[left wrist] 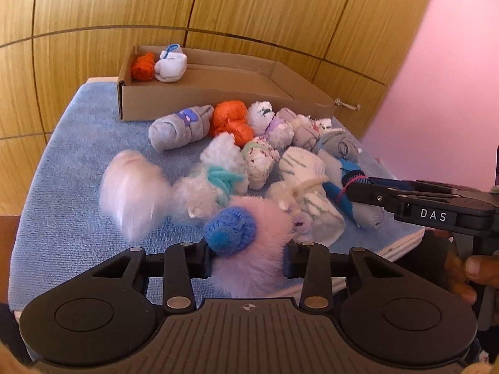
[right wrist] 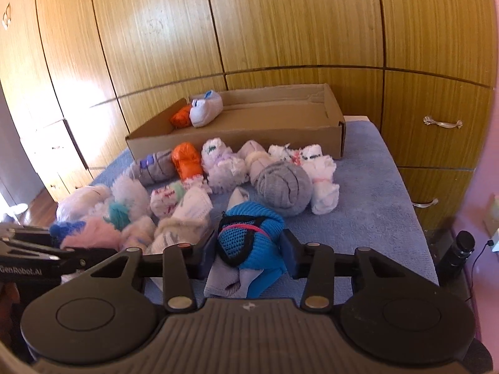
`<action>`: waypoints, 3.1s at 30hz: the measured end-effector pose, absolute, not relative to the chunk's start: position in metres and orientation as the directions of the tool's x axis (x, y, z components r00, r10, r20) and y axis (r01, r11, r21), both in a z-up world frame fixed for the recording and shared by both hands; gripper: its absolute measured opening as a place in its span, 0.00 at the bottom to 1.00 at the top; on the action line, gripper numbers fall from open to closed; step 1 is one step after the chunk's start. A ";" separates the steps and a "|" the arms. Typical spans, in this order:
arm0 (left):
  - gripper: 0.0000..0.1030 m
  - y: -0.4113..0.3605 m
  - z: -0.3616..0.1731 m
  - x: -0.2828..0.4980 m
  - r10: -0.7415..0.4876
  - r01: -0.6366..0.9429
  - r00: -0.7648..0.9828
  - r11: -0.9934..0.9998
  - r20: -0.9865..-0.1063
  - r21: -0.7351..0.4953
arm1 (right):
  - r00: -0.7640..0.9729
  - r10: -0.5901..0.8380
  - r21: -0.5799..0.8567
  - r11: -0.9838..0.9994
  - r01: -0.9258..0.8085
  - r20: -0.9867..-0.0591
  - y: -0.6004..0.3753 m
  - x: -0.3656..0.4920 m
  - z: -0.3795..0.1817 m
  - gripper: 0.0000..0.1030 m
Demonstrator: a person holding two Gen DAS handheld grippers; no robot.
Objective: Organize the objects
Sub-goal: 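Grasp the pink fluffy bundle with left gripper while right gripper grasps the blue knit sock, then place both bundles in the tray beside the first two and release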
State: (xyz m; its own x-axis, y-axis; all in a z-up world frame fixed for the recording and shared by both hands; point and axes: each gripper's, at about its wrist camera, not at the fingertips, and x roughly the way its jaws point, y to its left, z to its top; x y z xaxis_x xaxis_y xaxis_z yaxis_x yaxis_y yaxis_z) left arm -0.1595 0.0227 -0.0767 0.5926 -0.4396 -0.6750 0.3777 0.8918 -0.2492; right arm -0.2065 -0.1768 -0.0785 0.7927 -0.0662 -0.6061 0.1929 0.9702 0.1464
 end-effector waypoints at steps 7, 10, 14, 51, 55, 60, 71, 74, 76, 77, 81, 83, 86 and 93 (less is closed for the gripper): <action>0.46 0.022 -0.081 -0.154 -0.435 0.378 0.596 0.894 -0.675 -0.242 | 0.778 -0.077 0.112 0.976 0.186 -0.624 -0.172 -0.200 -0.084 0.46; 0.49 0.020 -0.082 -0.155 -0.431 0.385 0.606 0.894 -0.669 -0.228 | 0.770 -0.071 0.113 0.977 0.182 -0.635 -0.172 -0.198 -0.088 0.46; 0.49 0.020 -0.083 -0.154 -0.430 0.395 0.613 0.893 -0.663 -0.214 | 0.772 -0.069 0.115 0.977 0.181 -0.632 -0.172 -0.198 -0.090 0.46; 0.41 0.025 0.041 -0.091 -0.442 0.442 0.707 0.886 -0.552 -0.143 | 0.880 -0.053 0.153 0.978 0.141 -0.472 -0.217 -0.194 0.010 0.43; 0.41 0.011 0.054 -0.054 -0.431 0.442 0.713 0.889 -0.553 -0.122 | 0.882 -0.050 0.137 0.982 0.129 -0.469 -0.227 -0.167 0.025 0.43; 0.41 -0.020 0.052 0.009 -0.416 0.447 0.706 0.889 -0.573 -0.095 | 0.873 -0.018 0.166 0.980 0.113 -0.487 -0.241 -0.114 0.034 0.43; 0.41 -0.059 -0.018 0.130 -0.374 0.503 0.638 0.865 -0.673 -0.004 | 0.783 0.030 0.188 0.976 0.112 -0.622 -0.260 0.031 -0.003 0.44; 0.41 -0.062 -0.036 0.147 -0.357 0.525 0.619 0.851 -0.700 0.031 | 0.742 0.052 0.215 0.969 0.125 -0.668 -0.268 0.061 -0.025 0.44; 0.41 -0.066 -0.044 0.153 -0.345 0.538 0.617 0.841 -0.707 0.059 | 0.715 0.069 0.234 0.963 0.135 -0.696 -0.276 0.081 -0.038 0.44; 0.41 -0.067 -0.047 0.156 -0.343 0.543 0.616 0.837 -0.709 0.066 | 0.708 0.072 0.239 0.961 0.140 -0.703 -0.277 0.087 -0.044 0.44; 0.42 -0.076 -0.058 0.167 -0.325 0.561 0.607 0.822 -0.725 0.101 | 0.674 0.078 0.241 0.959 0.151 -0.734 -0.279 0.112 -0.061 0.44; 0.43 -0.074 -0.063 0.175 -0.331 0.567 0.590 0.819 -0.736 0.086 | 0.666 0.077 0.234 0.960 0.151 -0.742 -0.279 0.118 -0.066 0.44; 0.49 -0.078 -0.067 0.186 -0.322 0.571 0.576 0.816 -0.752 0.088 | 0.653 0.092 0.243 0.959 0.145 -0.752 -0.278 0.124 -0.068 0.44; 0.53 -0.075 -0.070 0.181 -0.299 0.561 0.587 0.820 -0.752 0.112 | 0.640 0.109 0.252 0.958 0.137 -0.761 -0.273 0.128 -0.073 0.46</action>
